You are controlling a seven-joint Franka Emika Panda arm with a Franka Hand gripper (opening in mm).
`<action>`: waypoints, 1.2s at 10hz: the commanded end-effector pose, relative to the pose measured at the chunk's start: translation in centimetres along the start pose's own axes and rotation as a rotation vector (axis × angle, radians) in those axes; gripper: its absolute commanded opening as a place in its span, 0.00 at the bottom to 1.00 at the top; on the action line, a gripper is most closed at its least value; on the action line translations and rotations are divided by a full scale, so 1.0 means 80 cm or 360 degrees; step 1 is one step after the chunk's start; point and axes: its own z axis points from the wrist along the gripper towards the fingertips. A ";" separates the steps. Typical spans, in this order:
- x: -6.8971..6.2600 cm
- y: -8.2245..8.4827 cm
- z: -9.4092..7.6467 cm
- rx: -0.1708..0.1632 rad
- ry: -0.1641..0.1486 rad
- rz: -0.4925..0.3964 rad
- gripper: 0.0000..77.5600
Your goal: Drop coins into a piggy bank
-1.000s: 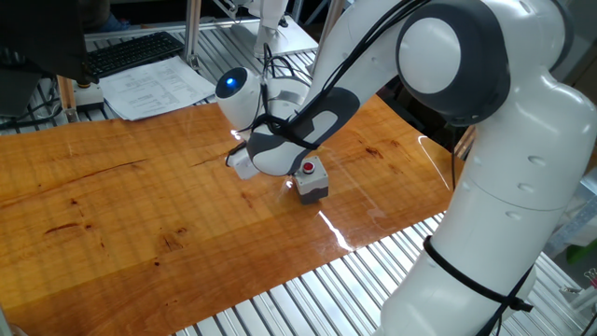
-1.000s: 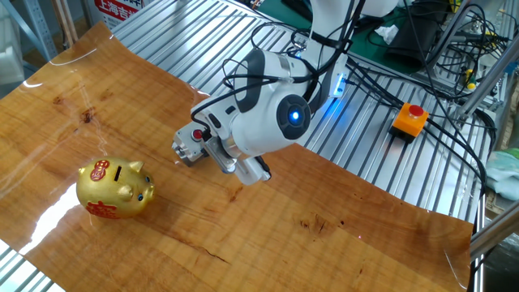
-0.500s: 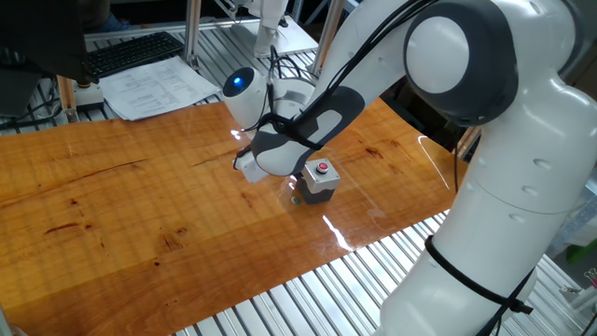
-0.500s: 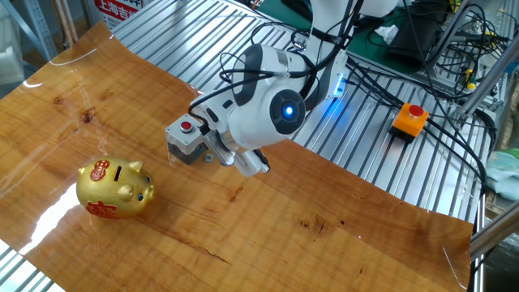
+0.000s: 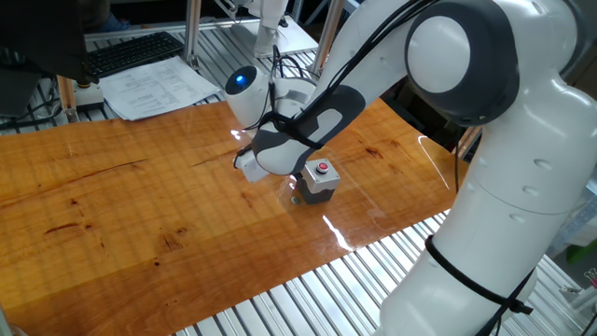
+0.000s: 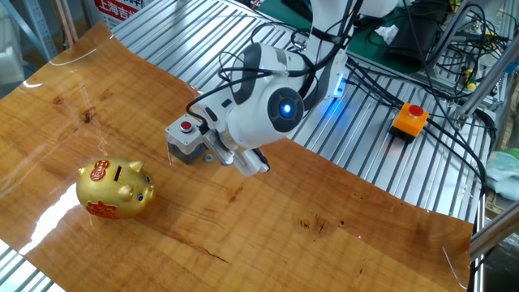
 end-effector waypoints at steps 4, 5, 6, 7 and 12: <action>-0.003 0.006 0.004 -0.0476 0.0047 0.0011 0.01; -0.003 0.006 0.004 -0.0574 0.0059 0.0003 0.01; -0.002 0.007 0.003 -0.0609 0.0058 -0.0010 0.01; -0.001 0.007 0.002 -0.0673 0.0044 -0.0010 0.01; 0.004 0.013 -0.026 -0.0858 0.0022 -0.0093 0.01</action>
